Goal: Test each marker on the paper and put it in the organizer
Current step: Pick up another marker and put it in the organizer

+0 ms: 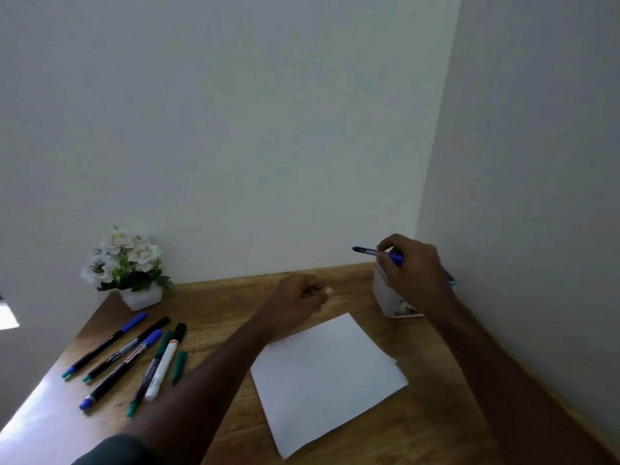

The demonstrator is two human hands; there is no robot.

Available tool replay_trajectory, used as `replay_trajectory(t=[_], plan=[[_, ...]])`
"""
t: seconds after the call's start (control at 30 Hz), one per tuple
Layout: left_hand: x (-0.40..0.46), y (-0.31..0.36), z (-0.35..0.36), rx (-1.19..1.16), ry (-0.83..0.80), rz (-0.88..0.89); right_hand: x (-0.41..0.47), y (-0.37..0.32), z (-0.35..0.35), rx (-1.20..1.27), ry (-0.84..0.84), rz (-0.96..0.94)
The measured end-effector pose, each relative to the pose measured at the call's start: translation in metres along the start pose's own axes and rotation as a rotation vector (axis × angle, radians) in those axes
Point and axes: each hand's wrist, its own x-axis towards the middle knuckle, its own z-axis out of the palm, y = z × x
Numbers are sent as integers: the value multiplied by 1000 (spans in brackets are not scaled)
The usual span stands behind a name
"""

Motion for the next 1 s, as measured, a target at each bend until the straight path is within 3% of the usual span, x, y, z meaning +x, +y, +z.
replay_trajectory(t=[0.1, 0.33, 0.5, 0.63, 0.83, 1.0], plan=[[26, 9, 19, 5, -7, 42, 22, 17, -33, -143, -35, 5], [48, 17, 43, 87, -62, 60, 47, 30, -32, -377, -395, 17], [39, 16, 34, 101, -37, 60, 49, 24, -17, -579, -507, -20], [24, 7, 9, 131, -15, 18, 45, 22, -16, -649, -653, 86], [-2, -6, -27, 159, 39, -36, 27, -15, -2, -717, -477, -153], [-43, -26, -63, 223, 66, -77, -6, -79, 47, -542, -577, -344]])
